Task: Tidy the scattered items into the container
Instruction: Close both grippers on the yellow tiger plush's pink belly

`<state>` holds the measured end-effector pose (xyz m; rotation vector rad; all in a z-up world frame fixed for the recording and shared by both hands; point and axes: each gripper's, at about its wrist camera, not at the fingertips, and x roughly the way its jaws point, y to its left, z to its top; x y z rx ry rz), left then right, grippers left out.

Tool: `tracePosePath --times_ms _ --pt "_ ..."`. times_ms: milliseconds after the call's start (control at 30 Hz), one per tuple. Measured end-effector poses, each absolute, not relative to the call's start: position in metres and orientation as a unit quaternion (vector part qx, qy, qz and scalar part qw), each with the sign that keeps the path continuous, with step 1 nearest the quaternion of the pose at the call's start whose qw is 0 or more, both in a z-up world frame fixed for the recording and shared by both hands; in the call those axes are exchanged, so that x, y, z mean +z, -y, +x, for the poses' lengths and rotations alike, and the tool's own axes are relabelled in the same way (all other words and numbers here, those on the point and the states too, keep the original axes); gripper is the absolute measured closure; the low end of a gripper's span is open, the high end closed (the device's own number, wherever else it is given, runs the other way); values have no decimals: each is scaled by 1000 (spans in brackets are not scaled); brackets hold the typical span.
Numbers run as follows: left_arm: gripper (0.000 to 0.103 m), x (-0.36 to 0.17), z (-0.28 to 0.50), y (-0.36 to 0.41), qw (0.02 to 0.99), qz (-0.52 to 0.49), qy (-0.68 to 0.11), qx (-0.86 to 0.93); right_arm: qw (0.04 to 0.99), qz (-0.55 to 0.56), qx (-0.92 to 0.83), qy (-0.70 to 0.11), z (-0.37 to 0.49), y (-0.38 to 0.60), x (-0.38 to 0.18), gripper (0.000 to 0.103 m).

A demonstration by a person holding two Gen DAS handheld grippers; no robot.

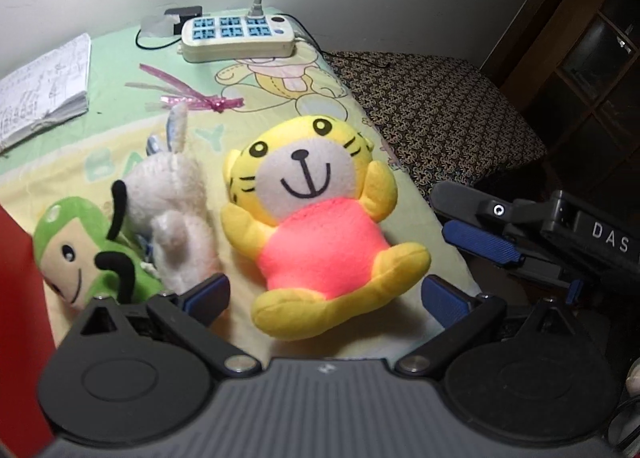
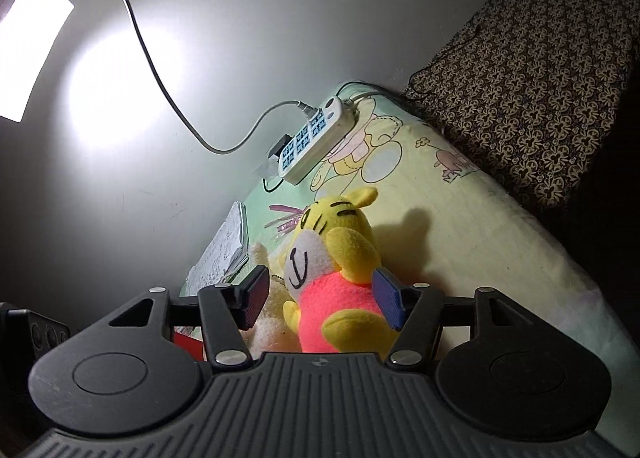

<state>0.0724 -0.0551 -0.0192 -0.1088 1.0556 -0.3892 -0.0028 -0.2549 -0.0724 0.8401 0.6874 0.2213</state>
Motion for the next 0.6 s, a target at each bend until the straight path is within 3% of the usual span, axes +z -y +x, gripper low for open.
tracePosePath --times_ms 500,600 --pt "2 -64 119 68 806 -114 -543 -204 808 406 135 -404 67 238 -121 39" --pt "2 -66 124 63 807 -121 -540 -206 802 409 145 -410 76 235 -128 33"
